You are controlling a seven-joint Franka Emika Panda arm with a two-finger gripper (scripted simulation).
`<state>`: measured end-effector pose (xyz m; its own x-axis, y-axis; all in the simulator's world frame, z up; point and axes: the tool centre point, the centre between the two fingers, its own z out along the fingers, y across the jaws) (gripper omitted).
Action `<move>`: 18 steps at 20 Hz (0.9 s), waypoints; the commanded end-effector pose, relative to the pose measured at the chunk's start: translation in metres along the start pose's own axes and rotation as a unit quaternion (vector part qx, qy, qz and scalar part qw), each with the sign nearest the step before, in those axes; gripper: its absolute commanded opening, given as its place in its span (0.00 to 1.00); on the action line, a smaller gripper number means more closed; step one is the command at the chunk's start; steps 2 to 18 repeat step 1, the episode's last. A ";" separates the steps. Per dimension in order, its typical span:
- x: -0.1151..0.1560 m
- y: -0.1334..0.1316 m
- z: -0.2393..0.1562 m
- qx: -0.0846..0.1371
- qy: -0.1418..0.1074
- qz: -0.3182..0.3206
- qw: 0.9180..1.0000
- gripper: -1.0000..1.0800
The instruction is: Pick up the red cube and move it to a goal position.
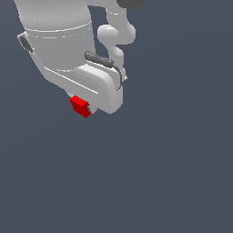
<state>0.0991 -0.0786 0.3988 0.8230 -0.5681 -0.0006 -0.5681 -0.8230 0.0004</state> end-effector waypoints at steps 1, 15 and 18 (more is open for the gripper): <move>0.001 0.000 -0.001 0.000 0.000 0.000 1.000 0.00; 0.001 0.000 -0.001 0.000 0.000 0.000 1.000 0.00; 0.001 0.000 -0.001 0.000 0.000 0.000 1.000 0.00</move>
